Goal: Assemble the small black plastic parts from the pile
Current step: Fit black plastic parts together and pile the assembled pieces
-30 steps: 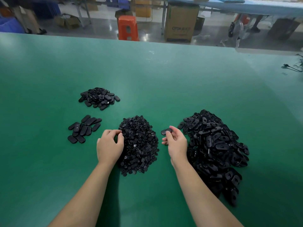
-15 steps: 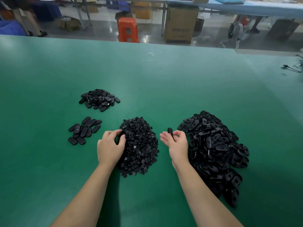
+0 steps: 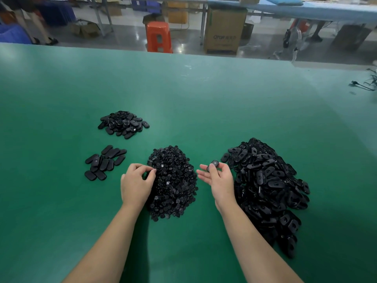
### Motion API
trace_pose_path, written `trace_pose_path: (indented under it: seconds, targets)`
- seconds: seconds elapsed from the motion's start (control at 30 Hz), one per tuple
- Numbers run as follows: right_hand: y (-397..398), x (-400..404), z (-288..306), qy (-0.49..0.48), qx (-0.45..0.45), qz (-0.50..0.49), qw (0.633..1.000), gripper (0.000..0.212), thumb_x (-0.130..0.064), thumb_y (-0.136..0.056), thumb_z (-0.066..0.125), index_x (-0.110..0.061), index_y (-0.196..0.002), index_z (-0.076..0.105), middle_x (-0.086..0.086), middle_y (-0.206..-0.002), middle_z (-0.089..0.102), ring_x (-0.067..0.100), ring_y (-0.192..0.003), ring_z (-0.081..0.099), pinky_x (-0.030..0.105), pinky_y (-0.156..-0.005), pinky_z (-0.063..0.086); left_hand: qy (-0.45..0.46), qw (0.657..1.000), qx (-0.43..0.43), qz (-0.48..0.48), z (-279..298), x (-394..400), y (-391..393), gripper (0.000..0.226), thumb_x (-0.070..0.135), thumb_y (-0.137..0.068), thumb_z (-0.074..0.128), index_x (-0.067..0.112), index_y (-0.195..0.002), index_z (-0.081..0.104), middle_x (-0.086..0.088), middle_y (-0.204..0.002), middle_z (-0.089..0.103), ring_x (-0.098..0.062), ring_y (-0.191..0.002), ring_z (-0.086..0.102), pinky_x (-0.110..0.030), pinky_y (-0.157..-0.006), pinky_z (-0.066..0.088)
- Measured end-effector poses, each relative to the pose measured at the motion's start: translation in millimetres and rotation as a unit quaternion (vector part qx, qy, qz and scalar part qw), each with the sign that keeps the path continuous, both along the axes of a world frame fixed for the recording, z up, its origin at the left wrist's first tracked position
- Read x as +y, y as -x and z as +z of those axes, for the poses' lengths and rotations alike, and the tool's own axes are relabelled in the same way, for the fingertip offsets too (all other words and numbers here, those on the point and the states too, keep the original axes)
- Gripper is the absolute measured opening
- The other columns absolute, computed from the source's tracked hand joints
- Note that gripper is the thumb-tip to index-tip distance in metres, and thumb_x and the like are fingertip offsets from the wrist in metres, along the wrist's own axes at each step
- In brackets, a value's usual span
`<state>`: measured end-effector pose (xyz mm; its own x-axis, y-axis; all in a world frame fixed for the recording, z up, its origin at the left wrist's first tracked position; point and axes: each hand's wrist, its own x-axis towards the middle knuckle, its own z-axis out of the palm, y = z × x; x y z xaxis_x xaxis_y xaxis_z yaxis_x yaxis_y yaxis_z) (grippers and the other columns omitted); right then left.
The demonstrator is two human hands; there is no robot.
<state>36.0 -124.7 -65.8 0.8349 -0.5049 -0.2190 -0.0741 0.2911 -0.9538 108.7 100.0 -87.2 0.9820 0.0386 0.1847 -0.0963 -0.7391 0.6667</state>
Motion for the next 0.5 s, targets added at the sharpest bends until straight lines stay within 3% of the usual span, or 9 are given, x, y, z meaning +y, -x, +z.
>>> trace_pose_path:
  seconds: [0.17, 0.33, 0.5]
  targets:
    - [0.8, 0.3, 1.7, -0.003, -0.003, 0.010, 1.000, 0.020, -0.014, -0.106, 0.047, -0.019, -0.126, 0.045, 0.009, -0.103, 0.076, 0.023, -0.091, 0.076, 0.029, -0.078, 0.061, 0.007, 1.000, 0.000, -0.003, 2.2, -1.2, 1.4, 0.011, 0.038, -0.091, 0.070, 0.029, -0.086, 0.074, 0.012, -0.097, 0.057, -0.008, -0.086, 0.052, -0.038, -0.094, 0.039]
    - [1.8, -1.2, 3.4, 0.020, 0.015, 0.032, 0.999, 0.014, -0.013, -0.107, 0.044, -0.010, -0.112, 0.057, 0.011, -0.107, 0.074, 0.023, -0.088, 0.076, 0.027, -0.074, 0.061, 0.003, 1.000, 0.006, -0.010, 2.9, -0.6, 2.2, 0.009, 0.039, -0.089, 0.073, 0.033, -0.081, 0.070, 0.013, -0.097, 0.056, -0.007, -0.086, 0.051, -0.035, -0.091, 0.036]
    - [3.0, 0.2, 5.1, 0.014, 0.021, 0.034, 0.999, 0.014, -0.016, -0.107, 0.046, -0.008, -0.106, 0.058, 0.005, -0.097, 0.077, 0.027, -0.081, 0.076, 0.030, -0.069, 0.060, 0.012, 1.000, 0.004, -0.006, 0.5, 0.9, 0.4, 0.012, 0.035, -0.091, 0.072, 0.028, -0.082, 0.072, 0.012, -0.097, 0.058, -0.008, -0.085, 0.052, -0.041, -0.095, 0.040]
